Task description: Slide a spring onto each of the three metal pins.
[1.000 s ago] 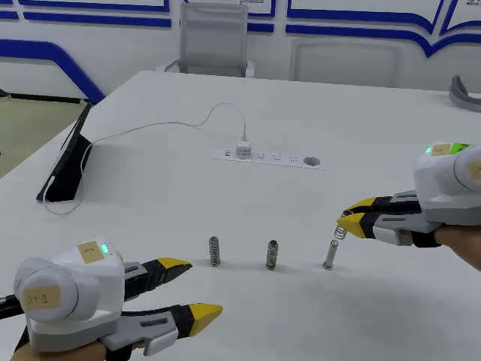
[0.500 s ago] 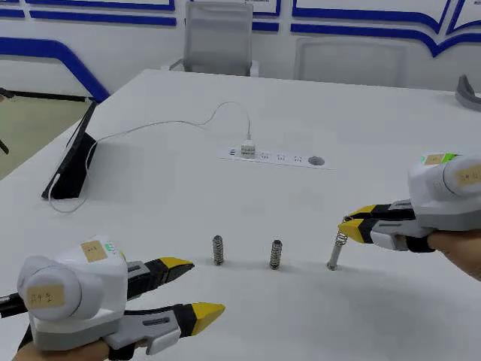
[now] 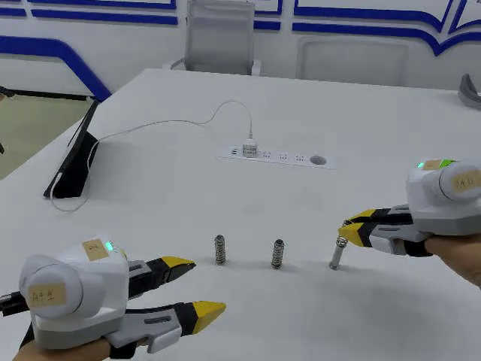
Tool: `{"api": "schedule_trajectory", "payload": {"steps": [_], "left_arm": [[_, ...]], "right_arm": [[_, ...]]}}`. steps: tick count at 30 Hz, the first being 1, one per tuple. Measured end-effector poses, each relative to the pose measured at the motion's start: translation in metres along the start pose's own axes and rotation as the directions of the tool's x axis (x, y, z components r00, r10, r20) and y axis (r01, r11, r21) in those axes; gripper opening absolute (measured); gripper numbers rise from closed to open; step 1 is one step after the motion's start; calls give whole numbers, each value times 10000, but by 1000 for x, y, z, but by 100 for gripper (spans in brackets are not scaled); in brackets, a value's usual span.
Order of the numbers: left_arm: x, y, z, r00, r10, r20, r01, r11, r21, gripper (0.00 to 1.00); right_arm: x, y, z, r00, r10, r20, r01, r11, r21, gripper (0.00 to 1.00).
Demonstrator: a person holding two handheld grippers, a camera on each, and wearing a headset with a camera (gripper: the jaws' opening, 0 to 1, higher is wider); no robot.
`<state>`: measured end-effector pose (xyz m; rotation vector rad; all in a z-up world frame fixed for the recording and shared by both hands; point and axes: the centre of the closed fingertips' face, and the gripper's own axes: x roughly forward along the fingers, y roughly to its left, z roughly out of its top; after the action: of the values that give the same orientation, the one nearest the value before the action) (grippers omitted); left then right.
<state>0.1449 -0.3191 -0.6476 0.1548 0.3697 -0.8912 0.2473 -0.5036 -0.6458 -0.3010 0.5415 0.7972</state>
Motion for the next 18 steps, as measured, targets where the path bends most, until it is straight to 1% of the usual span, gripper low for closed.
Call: {"api": "schedule_trajectory", "payload": {"steps": [6, 18], "left_arm": [[1, 0, 0, 10000, -12, 1, 12, 10000, 16, 44], [-1, 0, 2, 10000, 12, -32, -12, 10000, 22, 45]], "right_arm": [[4, 0, -5, 10000, -46, -79, 46, 10000, -9, 12], [15, -4, -18, 9998, -87, -205, 92, 9997, 224, 12]]}}
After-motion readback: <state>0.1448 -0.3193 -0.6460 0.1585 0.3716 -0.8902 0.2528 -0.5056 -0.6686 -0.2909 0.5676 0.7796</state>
